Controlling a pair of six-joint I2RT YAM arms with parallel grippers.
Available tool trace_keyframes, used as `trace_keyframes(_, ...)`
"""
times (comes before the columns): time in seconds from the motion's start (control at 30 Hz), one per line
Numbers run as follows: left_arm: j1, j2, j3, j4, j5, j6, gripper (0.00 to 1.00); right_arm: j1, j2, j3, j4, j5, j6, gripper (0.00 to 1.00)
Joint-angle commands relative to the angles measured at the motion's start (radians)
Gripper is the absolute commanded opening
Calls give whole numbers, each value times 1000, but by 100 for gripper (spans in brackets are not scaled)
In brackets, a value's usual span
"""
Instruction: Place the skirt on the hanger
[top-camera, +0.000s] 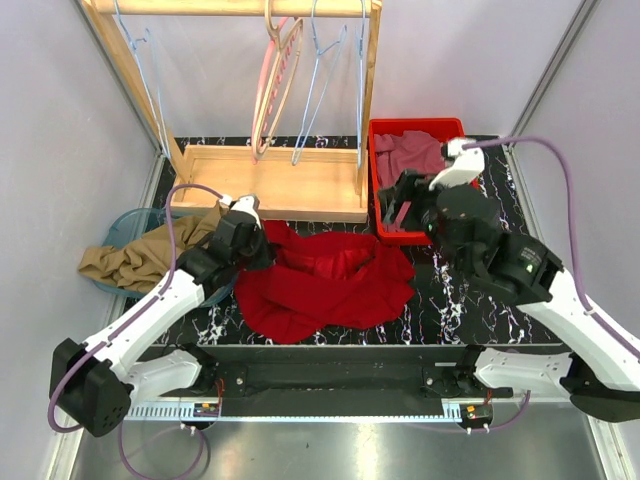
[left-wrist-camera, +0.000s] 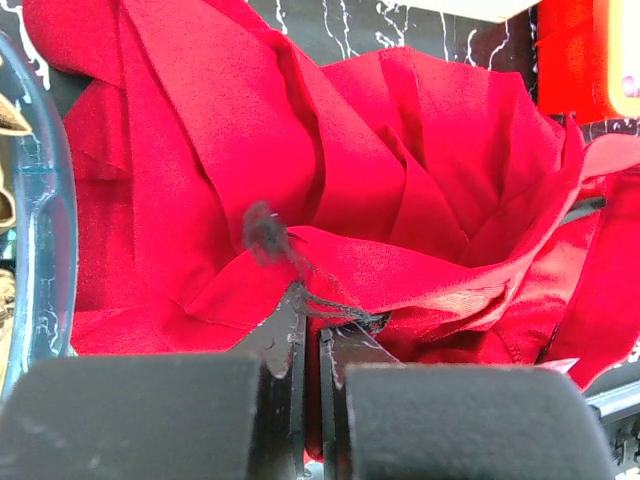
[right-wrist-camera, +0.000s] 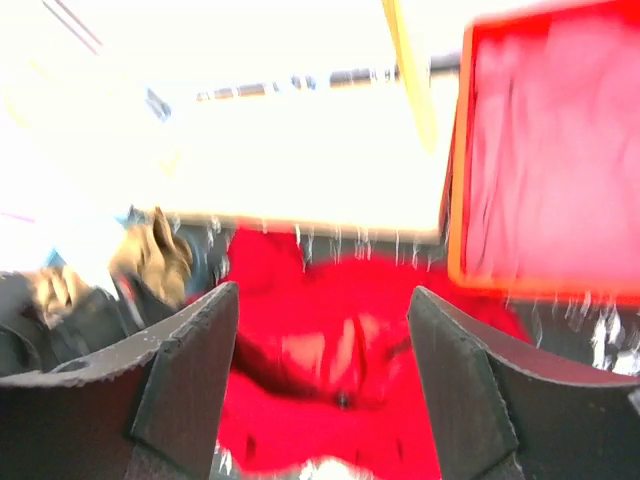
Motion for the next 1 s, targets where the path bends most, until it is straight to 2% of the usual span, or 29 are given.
trace_keyframes(0.0, -23, 10, 52, 38, -36, 27, 0, -12, 106, 138, 147, 76, -312, 76)
trace_keyframes(0.1, -39, 10, 54, 35, -47, 33, 0, -67, 190, 238, 201, 29, -373, 73)
trace_keyframes(0.13, -40, 10, 54, 34, -49, 36, 0, -96, 213, 263, 209, -31, -378, 73)
trace_keyframes(0.23, -51, 11, 47, 31, -46, 39, 0, -201, 310, 362, 218, -140, -377, 69)
trace_keyframes(0.43, -74, 16, 44, 24, -41, 44, 0, -323, 517, 577, 231, -267, -430, 63)
trace_keyframes(0.7, -80, 23, 41, 25, -53, 44, 0, -391, 759, 789, 232, -364, -446, 62)
trace_keyframes(0.83, -80, 26, 47, 25, -59, 44, 0, -396, 870, 965, 174, -367, -441, 60)
trace_keyframes(0.97, -80, 27, 41, 25, -58, 44, 0, -396, 988, 1106, 81, -332, -424, 39)
